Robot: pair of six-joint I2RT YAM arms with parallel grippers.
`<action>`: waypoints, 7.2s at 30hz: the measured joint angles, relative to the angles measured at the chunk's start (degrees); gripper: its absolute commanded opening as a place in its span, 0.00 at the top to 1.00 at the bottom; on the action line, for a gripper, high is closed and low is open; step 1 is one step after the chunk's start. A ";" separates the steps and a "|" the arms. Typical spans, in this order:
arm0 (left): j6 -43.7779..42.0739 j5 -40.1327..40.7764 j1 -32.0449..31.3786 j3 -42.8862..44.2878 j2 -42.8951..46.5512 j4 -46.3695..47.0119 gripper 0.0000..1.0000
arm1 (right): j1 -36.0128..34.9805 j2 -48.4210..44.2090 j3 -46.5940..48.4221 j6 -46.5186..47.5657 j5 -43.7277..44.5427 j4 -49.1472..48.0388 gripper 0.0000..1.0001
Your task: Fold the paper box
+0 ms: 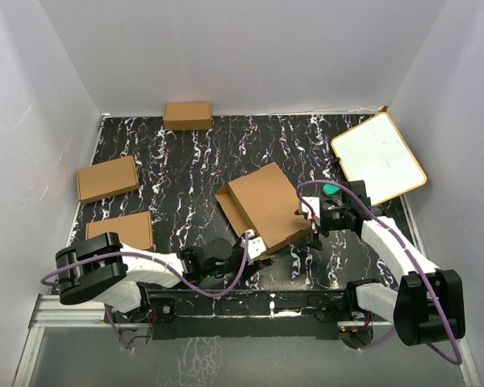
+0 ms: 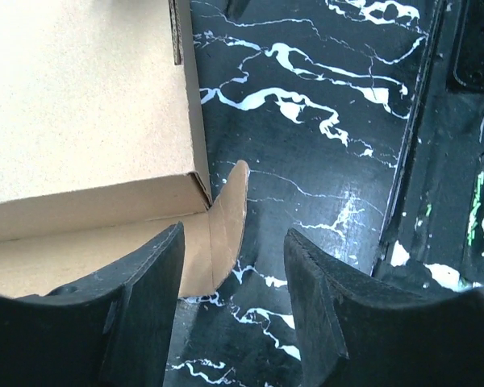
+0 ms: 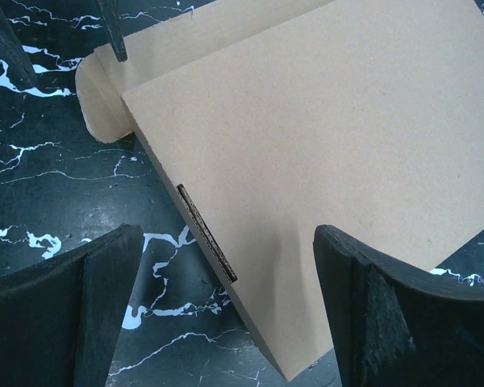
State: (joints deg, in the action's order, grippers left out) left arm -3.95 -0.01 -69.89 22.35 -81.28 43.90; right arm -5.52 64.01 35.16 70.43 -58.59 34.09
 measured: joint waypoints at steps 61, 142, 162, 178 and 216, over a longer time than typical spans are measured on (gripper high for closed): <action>8.07 3.72 -0.09 1.73 -7.34 7.65 1.00 | 12.31 15.47 4.96 -54.34 6.82 -18.82 0.23; 13.62 7.54 -0.09 -1.33 -5.57 9.16 1.00 | 13.44 25.29 11.23 -55.54 7.21 -11.08 0.55; 13.53 10.34 -0.26 5.90 -4.09 -6.16 1.00 | 13.38 25.29 11.58 -55.30 7.74 -11.54 0.55; 10.40 11.45 -0.37 8.09 -3.48 -11.19 1.00 | 13.03 25.29 11.63 -55.28 7.89 -11.63 0.55; 7.65 13.77 -0.81 19.17 -5.01 -29.00 1.00 | 11.89 25.29 12.41 -54.03 9.16 -12.37 0.57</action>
State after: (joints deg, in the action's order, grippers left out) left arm 3.70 13.76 -70.70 41.52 -86.28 14.90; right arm 6.37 89.30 47.57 16.40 -49.43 21.71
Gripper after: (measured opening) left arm 0.010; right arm 0.430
